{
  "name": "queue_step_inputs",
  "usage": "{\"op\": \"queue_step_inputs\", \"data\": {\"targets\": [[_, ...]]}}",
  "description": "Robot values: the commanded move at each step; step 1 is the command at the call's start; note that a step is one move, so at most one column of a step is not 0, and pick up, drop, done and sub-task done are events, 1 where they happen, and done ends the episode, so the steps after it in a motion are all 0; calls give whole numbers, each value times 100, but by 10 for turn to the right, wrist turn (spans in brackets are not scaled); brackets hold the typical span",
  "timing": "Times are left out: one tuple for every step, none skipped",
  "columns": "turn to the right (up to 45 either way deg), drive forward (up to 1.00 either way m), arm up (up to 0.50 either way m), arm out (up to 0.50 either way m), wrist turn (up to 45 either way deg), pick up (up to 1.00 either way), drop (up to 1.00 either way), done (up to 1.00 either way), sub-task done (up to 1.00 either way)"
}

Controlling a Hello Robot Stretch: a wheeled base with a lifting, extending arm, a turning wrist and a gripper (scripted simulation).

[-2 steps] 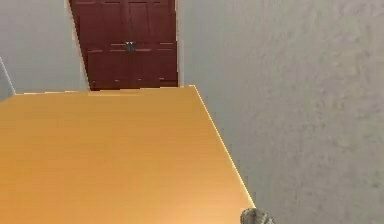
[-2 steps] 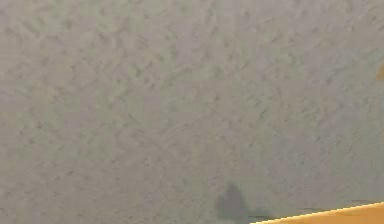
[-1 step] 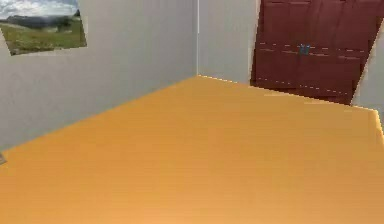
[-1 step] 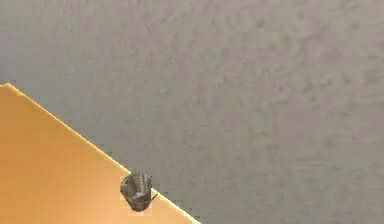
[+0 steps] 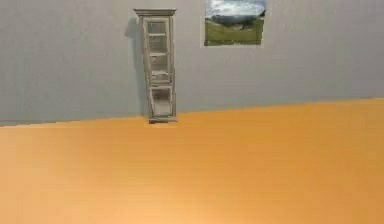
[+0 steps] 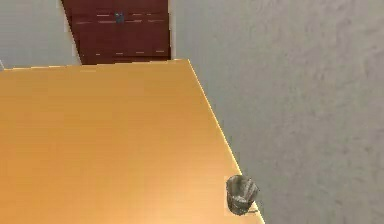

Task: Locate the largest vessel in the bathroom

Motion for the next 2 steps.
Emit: {"op": "queue_step_inputs", "data": {"targets": [[-450, 0, 0, 0, 0, 0, 0, 0, 0], [-300, 0, 0, 0, 0, 0, 0, 0, 0]]}}
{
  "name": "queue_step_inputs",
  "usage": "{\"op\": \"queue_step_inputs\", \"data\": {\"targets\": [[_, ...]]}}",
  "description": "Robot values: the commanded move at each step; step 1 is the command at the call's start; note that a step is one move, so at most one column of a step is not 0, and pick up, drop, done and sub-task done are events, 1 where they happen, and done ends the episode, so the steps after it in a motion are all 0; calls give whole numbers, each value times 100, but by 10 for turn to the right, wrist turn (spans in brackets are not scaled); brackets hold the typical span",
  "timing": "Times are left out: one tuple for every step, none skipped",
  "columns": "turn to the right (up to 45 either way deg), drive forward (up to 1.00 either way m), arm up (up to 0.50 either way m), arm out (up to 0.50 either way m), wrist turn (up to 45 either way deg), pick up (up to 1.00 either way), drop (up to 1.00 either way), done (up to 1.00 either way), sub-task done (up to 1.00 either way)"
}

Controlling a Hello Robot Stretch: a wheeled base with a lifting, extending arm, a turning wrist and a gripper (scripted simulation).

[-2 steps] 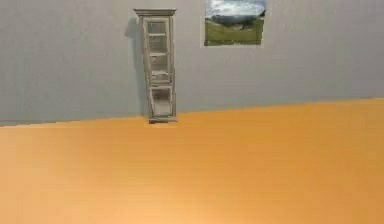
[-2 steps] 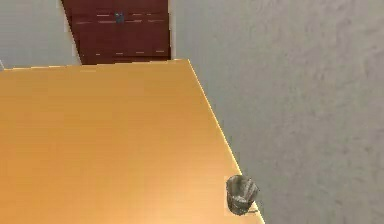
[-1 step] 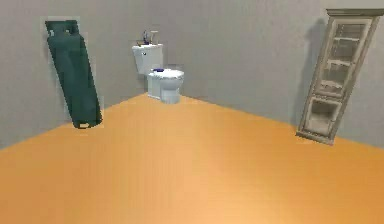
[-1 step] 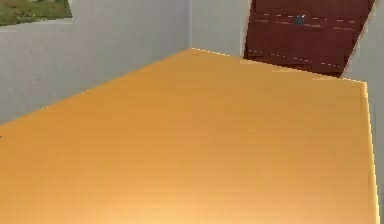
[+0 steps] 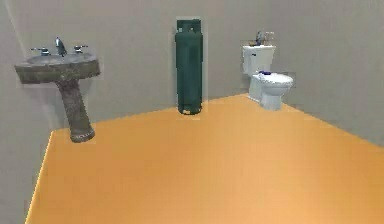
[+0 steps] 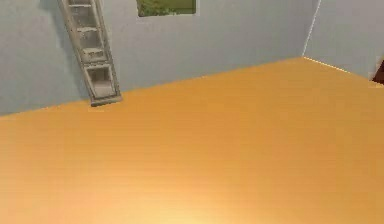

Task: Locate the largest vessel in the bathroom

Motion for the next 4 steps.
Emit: {"op": "queue_step_inputs", "data": {"targets": [[0, 100, 0, 0, 0, 0, 0, 0, 0], [-60, 0, 0, 0, 0, 0, 0, 0, 0], [0, 95, 0, 0, 0, 0, 0, 0, 0], [0, 0, 0, 0, 0, 0, 0, 100, 0]]}}
